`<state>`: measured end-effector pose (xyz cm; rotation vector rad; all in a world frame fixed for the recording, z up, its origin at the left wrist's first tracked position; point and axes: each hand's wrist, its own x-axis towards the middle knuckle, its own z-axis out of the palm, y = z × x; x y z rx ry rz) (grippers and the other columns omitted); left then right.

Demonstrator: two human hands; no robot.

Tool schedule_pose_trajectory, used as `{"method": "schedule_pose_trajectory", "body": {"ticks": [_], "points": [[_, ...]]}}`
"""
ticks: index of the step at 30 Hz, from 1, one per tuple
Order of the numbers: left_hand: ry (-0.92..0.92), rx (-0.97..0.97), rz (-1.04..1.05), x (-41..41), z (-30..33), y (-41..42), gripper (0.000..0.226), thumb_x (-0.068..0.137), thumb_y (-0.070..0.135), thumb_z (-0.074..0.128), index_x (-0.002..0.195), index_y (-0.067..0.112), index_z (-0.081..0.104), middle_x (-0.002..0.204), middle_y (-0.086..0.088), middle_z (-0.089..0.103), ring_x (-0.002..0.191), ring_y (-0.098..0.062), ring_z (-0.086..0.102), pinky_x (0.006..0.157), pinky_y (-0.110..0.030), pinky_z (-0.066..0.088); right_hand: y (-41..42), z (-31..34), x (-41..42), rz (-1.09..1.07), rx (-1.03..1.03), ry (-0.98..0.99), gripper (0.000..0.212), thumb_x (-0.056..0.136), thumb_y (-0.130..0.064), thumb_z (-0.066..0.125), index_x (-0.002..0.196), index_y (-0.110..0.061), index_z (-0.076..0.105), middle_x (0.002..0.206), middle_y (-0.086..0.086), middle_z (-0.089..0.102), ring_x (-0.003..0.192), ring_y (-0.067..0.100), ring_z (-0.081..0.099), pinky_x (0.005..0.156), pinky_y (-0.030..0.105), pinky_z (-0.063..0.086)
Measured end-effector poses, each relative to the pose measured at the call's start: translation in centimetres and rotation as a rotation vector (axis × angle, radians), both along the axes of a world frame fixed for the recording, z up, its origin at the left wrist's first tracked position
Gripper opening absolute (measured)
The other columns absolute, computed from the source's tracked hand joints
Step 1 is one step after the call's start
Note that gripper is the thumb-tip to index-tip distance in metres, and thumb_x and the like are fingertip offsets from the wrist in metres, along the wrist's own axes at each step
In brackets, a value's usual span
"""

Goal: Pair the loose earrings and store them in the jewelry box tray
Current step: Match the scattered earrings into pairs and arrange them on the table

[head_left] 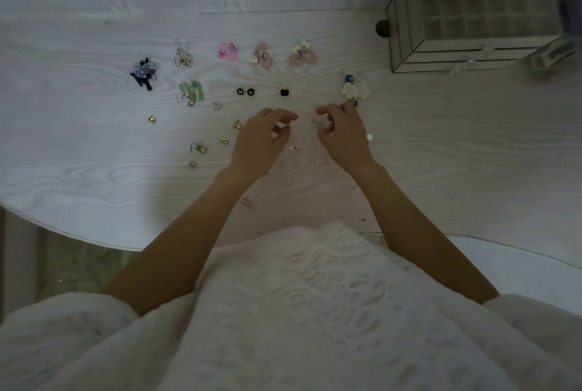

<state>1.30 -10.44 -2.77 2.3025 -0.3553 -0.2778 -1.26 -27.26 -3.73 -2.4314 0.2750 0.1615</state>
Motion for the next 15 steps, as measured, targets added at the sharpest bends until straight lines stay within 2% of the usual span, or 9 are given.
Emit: {"method": "schedule_pose_trajectory", "body": {"ticks": [3, 5, 8, 12, 15], "points": [[-0.038, 0.131, 0.098, -2.1, 0.2, 4.6, 0.017, 0.090, 0.021, 0.055, 0.101, 0.025, 0.067, 0.092, 0.003, 0.070, 0.076, -0.012, 0.062, 0.071, -0.027, 0.052, 0.7, -0.1, -1.8, 0.057, -0.013, 0.013, 0.028, 0.084, -0.005, 0.056, 0.112, -0.007, 0.059, 0.109, 0.014, 0.052, 0.081, 0.012, 0.048, 0.080, 0.027, 0.044], [0.000, 0.226, 0.194, -3.6, 0.0, 7.4, 0.017, 0.089, 0.024, 0.056, 0.101, 0.026, 0.067, 0.091, 0.003, 0.070, 0.079, -0.014, 0.063, 0.073, -0.028, 0.050, 1.8, -0.6, -2.6, 0.099, -0.003, 0.072, 0.033, 0.084, -0.007, 0.057, 0.117, -0.008, 0.056, 0.114, 0.014, 0.050, 0.086, 0.019, 0.054, 0.083, 0.032, 0.046], [0.042, 0.275, 0.223, -5.3, -0.5, 9.4, 0.018, 0.087, 0.027, 0.059, 0.103, 0.024, 0.066, 0.091, 0.004, 0.069, 0.086, -0.015, 0.062, 0.075, -0.029, 0.047, 3.1, -1.5, -2.9, 0.165, -0.022, 0.095, 0.035, 0.086, -0.011, 0.057, 0.121, -0.009, 0.054, 0.117, 0.015, 0.049, 0.096, 0.026, 0.056, 0.083, 0.034, 0.045], [0.052, 0.276, 0.222, -6.7, -1.3, 9.7, 0.020, 0.085, 0.026, 0.060, 0.104, 0.024, 0.065, 0.093, 0.005, 0.067, 0.089, -0.015, 0.058, 0.073, -0.027, 0.043, 4.5, -2.0, -2.2, 0.188, -0.040, 0.071, 0.019, 0.088, -0.011, 0.055, 0.106, -0.007, 0.059, 0.107, 0.013, 0.056, 0.093, 0.024, 0.056, 0.078, 0.025, 0.038], [0.057, 0.265, 0.250, -6.9, -1.6, 9.6, 0.020, 0.085, 0.026, 0.060, 0.104, 0.025, 0.064, 0.095, 0.006, 0.066, 0.090, -0.015, 0.057, 0.072, -0.025, 0.041, 6.0, -1.9, -1.4, 0.242, -0.044, 0.072, 0.013, 0.088, -0.011, 0.056, 0.099, -0.006, 0.060, 0.101, 0.012, 0.059, 0.090, 0.023, 0.055, 0.076, 0.024, 0.035]]}}
